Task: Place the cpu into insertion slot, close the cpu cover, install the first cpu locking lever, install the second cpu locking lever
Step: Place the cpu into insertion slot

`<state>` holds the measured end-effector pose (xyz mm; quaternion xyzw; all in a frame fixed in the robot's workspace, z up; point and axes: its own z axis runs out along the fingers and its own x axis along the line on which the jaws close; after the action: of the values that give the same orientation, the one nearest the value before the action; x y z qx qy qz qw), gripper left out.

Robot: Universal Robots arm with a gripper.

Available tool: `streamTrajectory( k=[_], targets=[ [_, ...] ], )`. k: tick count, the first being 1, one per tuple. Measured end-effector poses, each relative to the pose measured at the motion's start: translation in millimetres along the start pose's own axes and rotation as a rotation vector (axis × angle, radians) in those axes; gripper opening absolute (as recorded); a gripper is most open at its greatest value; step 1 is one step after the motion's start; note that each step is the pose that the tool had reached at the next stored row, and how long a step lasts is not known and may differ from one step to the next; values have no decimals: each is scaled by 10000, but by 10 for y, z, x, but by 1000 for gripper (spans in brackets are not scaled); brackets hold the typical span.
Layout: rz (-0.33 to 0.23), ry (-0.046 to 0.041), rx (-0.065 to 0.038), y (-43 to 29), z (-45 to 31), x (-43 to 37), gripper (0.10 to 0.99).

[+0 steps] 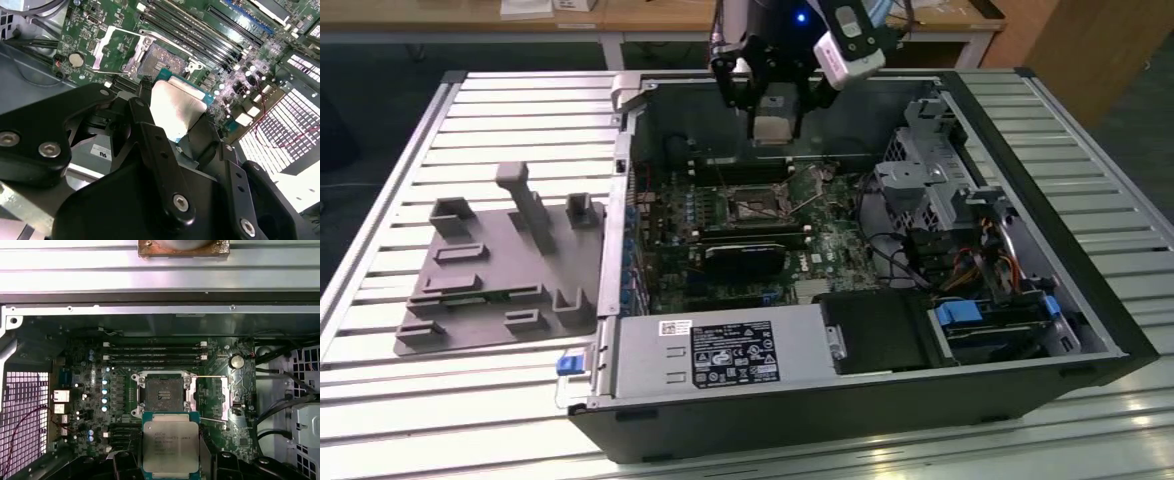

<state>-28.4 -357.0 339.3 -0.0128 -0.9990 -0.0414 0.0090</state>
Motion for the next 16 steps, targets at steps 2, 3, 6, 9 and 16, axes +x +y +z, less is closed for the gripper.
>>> streamTrajectory(
  k=[2, 3, 6, 9, 16],
  targets=[
    [0, 0, 1, -3, 36, -1, 537],
    [0, 0, 3, -4, 55, -1, 537],
    [0, 0, 2, -6, 109, -2, 537],
    [0, 0, 2, -6, 163, -3, 537],
    [1, 0, 2, -2, 292, -5, 537]
  ],
)
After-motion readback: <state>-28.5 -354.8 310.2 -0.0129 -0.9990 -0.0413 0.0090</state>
